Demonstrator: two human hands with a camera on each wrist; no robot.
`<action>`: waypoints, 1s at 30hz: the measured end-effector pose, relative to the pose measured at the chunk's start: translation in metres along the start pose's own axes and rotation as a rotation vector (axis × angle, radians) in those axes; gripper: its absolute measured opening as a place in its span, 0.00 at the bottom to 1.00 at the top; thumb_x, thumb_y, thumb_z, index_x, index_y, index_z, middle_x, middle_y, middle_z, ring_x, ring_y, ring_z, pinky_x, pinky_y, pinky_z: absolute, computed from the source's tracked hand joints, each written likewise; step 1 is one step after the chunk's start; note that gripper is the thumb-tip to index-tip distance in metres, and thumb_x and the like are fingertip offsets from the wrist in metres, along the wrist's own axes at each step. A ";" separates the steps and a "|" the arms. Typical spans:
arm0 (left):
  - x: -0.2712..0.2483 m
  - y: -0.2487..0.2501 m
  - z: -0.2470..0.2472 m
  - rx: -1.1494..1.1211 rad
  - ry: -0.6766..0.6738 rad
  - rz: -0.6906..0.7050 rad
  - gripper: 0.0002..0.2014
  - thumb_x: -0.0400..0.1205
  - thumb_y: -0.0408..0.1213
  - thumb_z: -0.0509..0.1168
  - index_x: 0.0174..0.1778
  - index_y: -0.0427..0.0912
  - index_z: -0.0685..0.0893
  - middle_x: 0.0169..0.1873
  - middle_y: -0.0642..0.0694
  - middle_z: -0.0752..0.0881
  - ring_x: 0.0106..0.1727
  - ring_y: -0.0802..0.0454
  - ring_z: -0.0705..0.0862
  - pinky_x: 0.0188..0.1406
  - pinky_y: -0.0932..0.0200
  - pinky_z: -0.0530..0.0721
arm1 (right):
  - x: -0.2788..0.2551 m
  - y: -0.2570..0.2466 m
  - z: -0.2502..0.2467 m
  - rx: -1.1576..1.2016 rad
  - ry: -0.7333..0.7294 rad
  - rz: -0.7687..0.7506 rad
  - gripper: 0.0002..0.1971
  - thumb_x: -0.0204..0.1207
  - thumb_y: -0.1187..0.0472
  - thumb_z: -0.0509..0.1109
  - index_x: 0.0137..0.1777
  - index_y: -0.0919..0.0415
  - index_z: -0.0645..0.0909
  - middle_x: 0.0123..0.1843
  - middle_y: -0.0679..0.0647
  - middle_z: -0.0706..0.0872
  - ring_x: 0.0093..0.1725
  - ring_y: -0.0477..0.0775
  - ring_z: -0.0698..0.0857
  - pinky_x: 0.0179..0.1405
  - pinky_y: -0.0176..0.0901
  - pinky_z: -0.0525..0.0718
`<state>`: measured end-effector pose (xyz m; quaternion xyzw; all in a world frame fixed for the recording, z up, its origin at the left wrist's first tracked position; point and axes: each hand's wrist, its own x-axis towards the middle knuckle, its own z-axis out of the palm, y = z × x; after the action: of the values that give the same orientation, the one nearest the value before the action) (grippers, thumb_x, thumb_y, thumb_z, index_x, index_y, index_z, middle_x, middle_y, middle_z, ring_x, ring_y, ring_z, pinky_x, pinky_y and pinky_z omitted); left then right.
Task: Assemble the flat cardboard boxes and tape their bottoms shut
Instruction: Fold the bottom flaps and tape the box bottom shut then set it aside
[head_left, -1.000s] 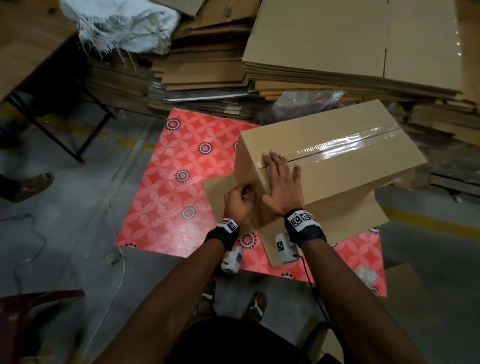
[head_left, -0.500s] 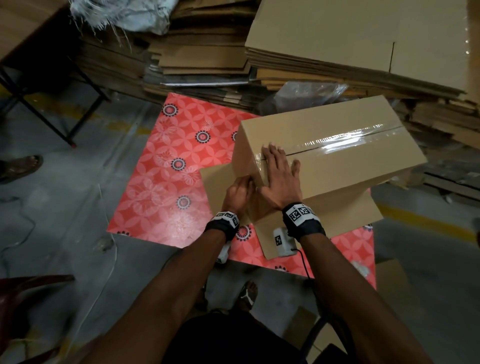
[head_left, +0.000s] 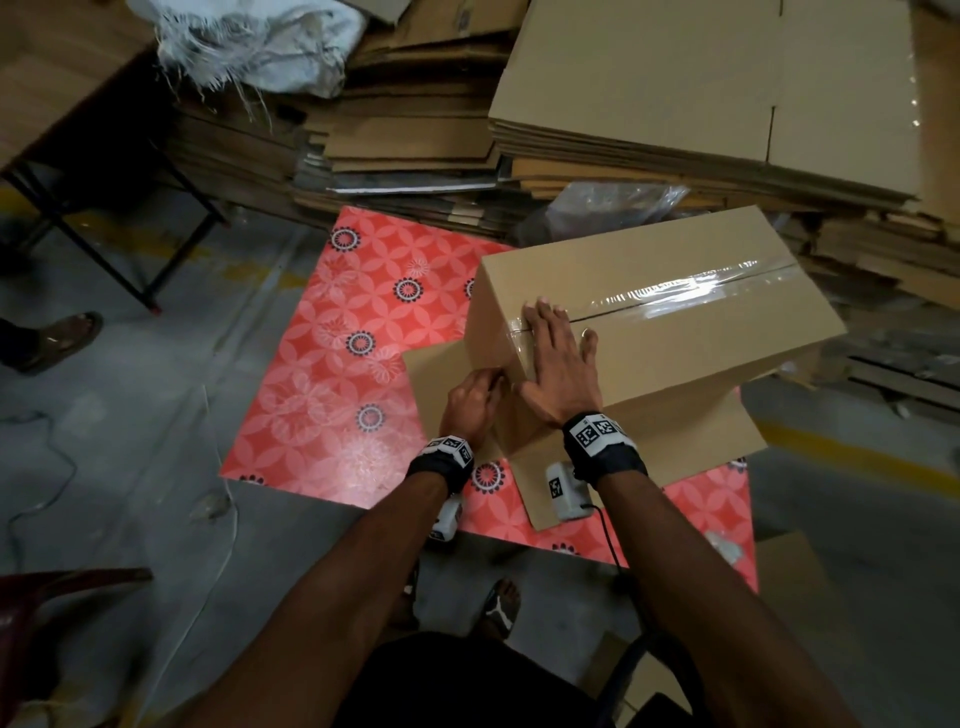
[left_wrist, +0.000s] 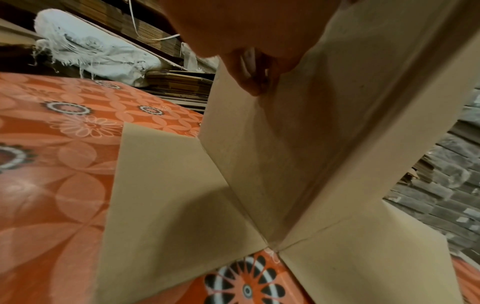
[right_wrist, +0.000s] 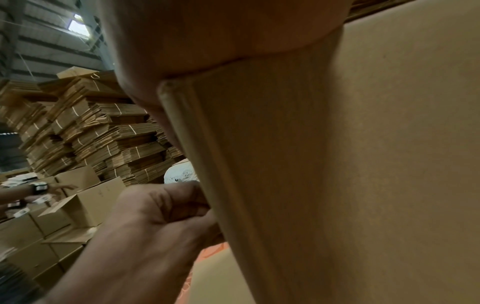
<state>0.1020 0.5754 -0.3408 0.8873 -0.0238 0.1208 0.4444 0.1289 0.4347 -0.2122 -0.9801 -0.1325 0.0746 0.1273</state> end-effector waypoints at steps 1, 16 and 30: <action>0.000 0.001 -0.001 0.012 0.005 0.000 0.12 0.87 0.34 0.65 0.61 0.31 0.88 0.54 0.33 0.90 0.51 0.35 0.90 0.55 0.50 0.82 | 0.000 0.000 0.000 -0.001 -0.003 0.001 0.55 0.67 0.46 0.67 0.92 0.52 0.43 0.93 0.52 0.44 0.91 0.56 0.45 0.85 0.77 0.45; 0.014 0.010 -0.010 -0.006 -0.043 -0.010 0.19 0.86 0.42 0.57 0.62 0.31 0.84 0.54 0.33 0.84 0.51 0.35 0.84 0.50 0.46 0.81 | 0.000 0.000 0.002 -0.006 0.029 -0.009 0.54 0.63 0.43 0.57 0.92 0.53 0.46 0.93 0.53 0.47 0.92 0.57 0.46 0.85 0.76 0.46; 0.023 0.032 -0.045 -0.482 0.128 -0.297 0.05 0.85 0.38 0.62 0.47 0.41 0.78 0.39 0.45 0.82 0.42 0.55 0.79 0.44 0.55 0.80 | 0.000 0.002 0.004 0.021 0.073 0.004 0.54 0.68 0.49 0.74 0.92 0.50 0.47 0.93 0.50 0.48 0.91 0.54 0.46 0.86 0.74 0.45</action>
<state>0.1113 0.5931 -0.2848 0.7404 0.1065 0.1011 0.6559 0.1289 0.4337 -0.2164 -0.9811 -0.1249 0.0406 0.1424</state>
